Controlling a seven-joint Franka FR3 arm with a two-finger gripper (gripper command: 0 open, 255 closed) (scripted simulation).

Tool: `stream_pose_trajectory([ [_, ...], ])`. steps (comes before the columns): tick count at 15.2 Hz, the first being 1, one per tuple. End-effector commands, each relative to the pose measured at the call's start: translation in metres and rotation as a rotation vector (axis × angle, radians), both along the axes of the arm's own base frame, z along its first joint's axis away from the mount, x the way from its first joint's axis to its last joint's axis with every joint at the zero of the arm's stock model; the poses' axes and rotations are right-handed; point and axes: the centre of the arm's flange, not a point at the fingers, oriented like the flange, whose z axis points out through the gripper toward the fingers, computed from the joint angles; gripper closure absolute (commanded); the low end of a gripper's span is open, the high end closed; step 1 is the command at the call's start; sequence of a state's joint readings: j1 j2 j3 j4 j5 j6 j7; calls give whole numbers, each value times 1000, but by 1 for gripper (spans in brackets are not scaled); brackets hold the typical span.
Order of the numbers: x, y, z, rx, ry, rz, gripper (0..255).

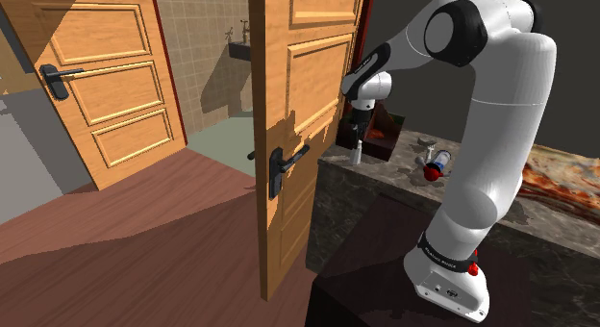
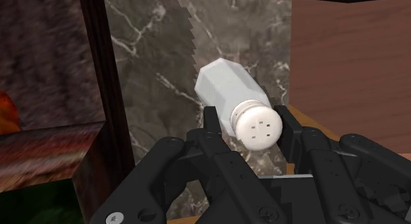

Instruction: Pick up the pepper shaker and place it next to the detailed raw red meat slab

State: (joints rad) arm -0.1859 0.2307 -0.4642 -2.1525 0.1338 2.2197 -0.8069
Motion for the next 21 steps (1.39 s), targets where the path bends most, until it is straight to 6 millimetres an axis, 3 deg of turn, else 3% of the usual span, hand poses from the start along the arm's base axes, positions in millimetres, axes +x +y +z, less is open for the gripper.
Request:
stream_pose_trajectory([
  [1, 0, 0, 0, 0, 1, 0, 255],
  [3, 0, 0, 0, 0, 0, 0, 255],
  [21, 0, 0, 95, 0, 0, 0, 255],
])
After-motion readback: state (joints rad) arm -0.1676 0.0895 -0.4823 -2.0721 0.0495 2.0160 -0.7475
